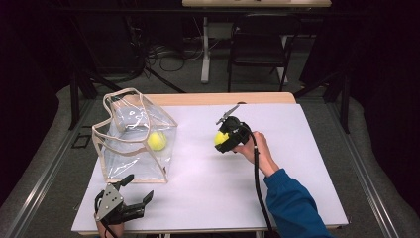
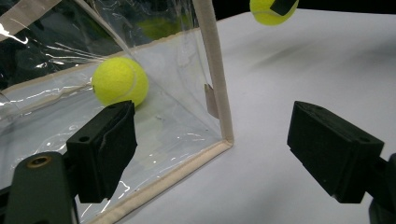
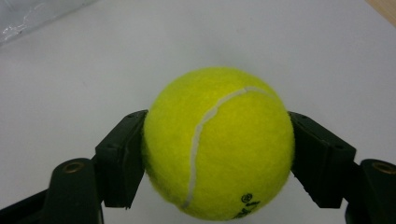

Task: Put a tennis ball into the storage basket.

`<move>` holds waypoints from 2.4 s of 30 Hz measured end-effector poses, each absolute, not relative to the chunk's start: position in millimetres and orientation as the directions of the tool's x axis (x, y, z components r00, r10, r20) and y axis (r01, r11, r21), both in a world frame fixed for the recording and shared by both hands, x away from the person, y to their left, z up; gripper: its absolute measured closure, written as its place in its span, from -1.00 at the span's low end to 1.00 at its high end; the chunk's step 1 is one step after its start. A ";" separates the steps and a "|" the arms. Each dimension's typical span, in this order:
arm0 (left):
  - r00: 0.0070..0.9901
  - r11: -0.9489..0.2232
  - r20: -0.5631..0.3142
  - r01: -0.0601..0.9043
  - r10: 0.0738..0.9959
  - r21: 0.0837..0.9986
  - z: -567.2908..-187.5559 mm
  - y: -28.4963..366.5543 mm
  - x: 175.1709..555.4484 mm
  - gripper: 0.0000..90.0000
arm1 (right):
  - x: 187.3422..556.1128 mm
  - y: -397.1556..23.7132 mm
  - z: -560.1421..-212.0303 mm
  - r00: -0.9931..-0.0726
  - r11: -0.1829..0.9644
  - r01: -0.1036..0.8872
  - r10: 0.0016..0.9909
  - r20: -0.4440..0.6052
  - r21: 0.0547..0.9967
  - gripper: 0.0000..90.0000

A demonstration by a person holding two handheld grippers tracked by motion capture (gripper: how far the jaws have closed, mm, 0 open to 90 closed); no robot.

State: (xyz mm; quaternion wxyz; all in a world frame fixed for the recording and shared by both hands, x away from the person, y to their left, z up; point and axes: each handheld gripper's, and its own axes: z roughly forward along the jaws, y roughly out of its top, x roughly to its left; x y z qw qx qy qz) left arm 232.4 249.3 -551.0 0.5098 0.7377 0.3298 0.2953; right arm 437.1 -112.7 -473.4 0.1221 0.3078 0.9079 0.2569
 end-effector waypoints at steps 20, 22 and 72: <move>0.610 -0.268 0.105 0.181 0.785 0.946 -550.5 249.3 232.2 -0.64 | 435.9 -102.4 -461.2 -0.798 0.701 0.470 0.597 -0.080 0.536 -0.42; 0.610 -0.264 0.101 0.183 0.786 0.947 -550.8 249.2 232.5 -0.64 | 436.1 -101.6 -459.7 -0.799 0.700 0.467 0.596 -0.082 0.540 -0.42; 0.612 -0.265 0.102 0.182 0.784 0.947 -550.9 249.2 232.6 -0.64 | 438.6 -76.6 -432.5 -0.824 0.723 0.410 0.555 -0.112 0.556 -0.42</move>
